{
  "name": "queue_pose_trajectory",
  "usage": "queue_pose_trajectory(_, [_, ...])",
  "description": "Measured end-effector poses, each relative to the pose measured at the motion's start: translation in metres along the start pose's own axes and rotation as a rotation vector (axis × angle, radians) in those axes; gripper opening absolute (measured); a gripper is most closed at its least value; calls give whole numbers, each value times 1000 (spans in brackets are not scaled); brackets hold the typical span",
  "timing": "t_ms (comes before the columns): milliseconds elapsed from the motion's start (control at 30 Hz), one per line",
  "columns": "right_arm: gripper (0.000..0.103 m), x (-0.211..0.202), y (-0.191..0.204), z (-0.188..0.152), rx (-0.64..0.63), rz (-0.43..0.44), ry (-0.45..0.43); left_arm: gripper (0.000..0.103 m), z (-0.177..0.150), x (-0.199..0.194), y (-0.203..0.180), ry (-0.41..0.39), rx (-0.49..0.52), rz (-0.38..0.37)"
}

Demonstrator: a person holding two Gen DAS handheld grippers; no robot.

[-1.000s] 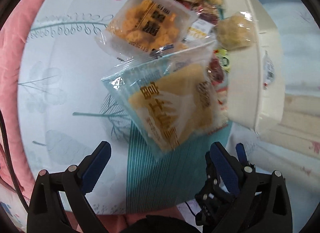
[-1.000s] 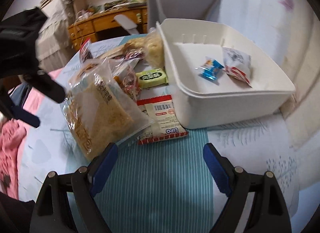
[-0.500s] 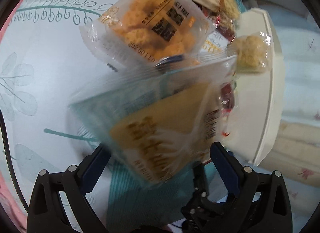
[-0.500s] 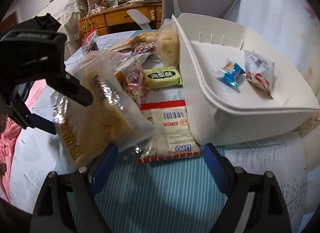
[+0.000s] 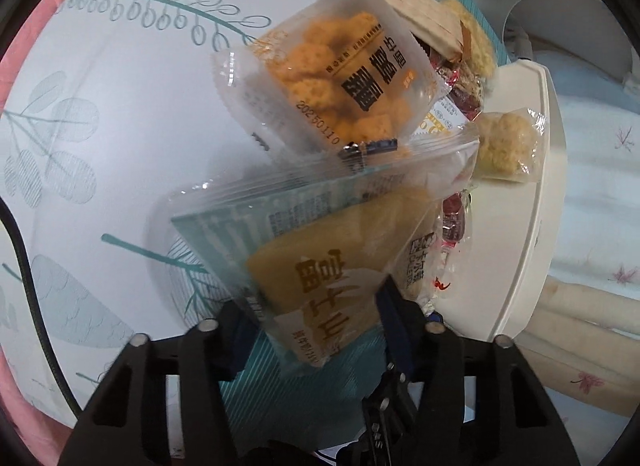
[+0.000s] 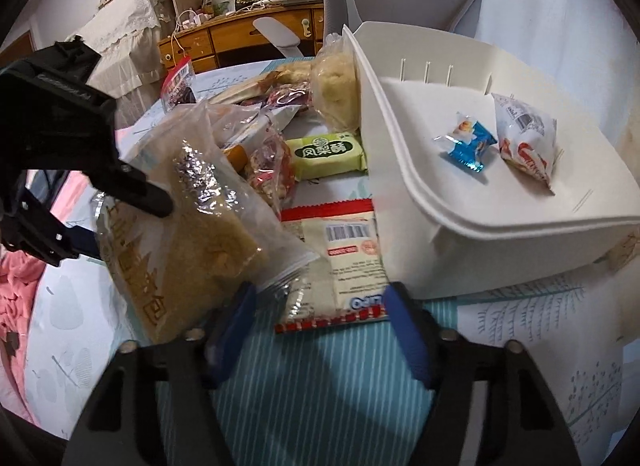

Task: Organize snacks
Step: 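Grasp the clear bread bag with the left tool while the right tool grasps the LIPO packet, then lift the bread bag with the left tool while the right tool lifts the LIPO packet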

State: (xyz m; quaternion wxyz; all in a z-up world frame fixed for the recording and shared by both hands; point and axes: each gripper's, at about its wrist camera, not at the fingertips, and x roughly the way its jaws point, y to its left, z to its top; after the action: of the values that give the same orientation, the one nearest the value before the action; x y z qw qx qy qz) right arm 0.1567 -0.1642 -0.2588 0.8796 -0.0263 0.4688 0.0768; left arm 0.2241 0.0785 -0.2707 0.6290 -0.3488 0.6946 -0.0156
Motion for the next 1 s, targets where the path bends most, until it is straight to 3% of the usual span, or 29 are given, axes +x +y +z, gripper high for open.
queue_pose_trajectory(233, [39, -3, -2, 2, -6, -17, 7, 31, -6, -27, 4, -29, 5, -32])
queue_pose_trajectory(300, [18, -4, 1, 3, -14, 7, 8, 27, -9, -36, 5, -38, 16, -44])
queue_pose_trajectory(400, [4, -4, 11, 4, -46, 0, 22, 24, -12, -47, 5, -49, 33, -35])
queue_pose_trajectory(467, [1, -4, 16, 3, -50, -2, 37, 22, -18, -54, -3, -68, 46, -30])
queue_pose_trajectory(833, [5, -12, 19, 0, 19, -100, 4, 18, -34, -116, 3, -188, 122, -49])
queue_pose_trajectory(900, [19, -13, 18, 0, 35, -118, 4, 18, -36, -121, 3, -200, 139, -50])
queue_pose_trajectory(967, [51, -14, 16, -3, 57, -132, -2, 18, -37, -123, 1, -208, 152, -50])
queue_pose_trajectory(1000, [55, -14, 14, -4, 68, -137, -8, 18, -38, -124, 1, -209, 156, -51])
